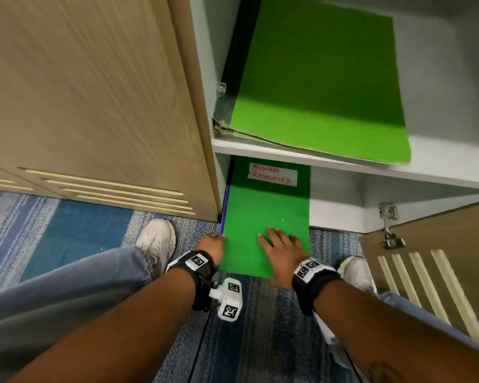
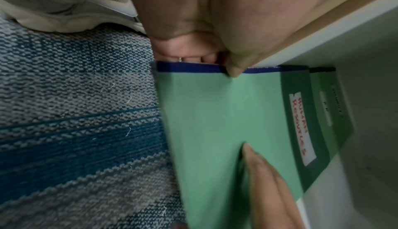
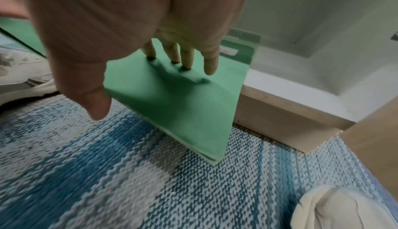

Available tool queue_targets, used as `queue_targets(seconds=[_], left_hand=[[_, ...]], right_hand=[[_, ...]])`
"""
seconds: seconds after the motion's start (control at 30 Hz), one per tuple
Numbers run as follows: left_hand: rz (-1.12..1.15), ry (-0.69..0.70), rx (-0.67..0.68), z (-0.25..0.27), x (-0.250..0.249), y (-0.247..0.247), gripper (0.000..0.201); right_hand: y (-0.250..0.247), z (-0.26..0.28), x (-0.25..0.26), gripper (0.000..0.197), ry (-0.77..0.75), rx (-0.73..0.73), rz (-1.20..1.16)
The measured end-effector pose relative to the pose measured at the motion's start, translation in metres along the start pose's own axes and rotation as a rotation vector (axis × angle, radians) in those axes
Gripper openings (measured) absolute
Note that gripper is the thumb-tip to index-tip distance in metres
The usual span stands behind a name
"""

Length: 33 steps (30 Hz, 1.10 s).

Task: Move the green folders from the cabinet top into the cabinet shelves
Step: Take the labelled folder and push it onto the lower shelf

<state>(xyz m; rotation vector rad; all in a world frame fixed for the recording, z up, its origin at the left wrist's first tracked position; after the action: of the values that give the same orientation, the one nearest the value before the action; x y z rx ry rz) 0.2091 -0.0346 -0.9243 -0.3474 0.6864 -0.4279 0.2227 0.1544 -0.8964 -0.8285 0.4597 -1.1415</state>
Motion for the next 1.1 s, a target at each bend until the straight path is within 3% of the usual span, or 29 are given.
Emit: queue_targets(seconds=[0.07, 0.13, 0.27, 0.43, 0.57, 0.73, 0.83, 1.0, 1.1], left_hand=[[0.004, -0.006, 0.031, -0.004, 0.011, 0.002, 0.041], [0.076, -0.031, 0.025, -0.007, 0.018, 0.003, 0.032], [0.157, -0.043, -0.042, -0.01, 0.033, -0.005, 0.045], [0.305, -0.033, -0.031, -0.007, 0.045, -0.003, 0.046], [0.377, -0.021, -0.044, -0.017, 0.061, 0.002, 0.077], [0.407, -0.005, -0.026, -0.027, 0.064, 0.005, 0.085], [0.431, 0.021, -0.014, -0.017, 0.047, 0.0, 0.076], [0.394, 0.193, -0.047, 0.024, -0.018, -0.029, 0.016], [0.353, 0.37, -0.061, 0.051, -0.069, -0.05, 0.012]], right_hand=[[-0.01, -0.013, -0.004, 0.117, 0.009, -0.005, -0.008], [-0.021, -0.027, -0.009, 0.114, 0.028, -0.018, -0.007], [-0.041, -0.055, -0.023, 0.108, 0.069, -0.065, 0.014], [-0.069, -0.082, -0.04, 0.089, 0.107, -0.099, 0.019], [-0.078, -0.093, -0.046, 0.089, 0.122, -0.065, 0.017], [-0.077, -0.095, -0.044, 0.094, 0.137, -0.061, 0.019], [-0.078, -0.088, -0.039, 0.093, 0.134, -0.086, 0.007], [-0.105, -0.059, -0.02, 0.062, 0.055, -0.174, -0.128], [-0.138, -0.027, -0.009, 0.056, 0.015, -0.239, -0.185]])
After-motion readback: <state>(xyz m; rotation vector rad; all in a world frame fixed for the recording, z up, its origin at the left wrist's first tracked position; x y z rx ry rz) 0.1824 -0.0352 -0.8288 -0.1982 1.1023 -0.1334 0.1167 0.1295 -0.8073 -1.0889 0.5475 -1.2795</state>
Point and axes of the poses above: each hand's wrist, its own z-axis away from the middle knuckle, its own y-axis out of the palm, x = y × z, the point moved 9 cm from there along -z, towards the middle knuckle, and after that the axes turned 2 degrees about y, right-handed, at the moved point
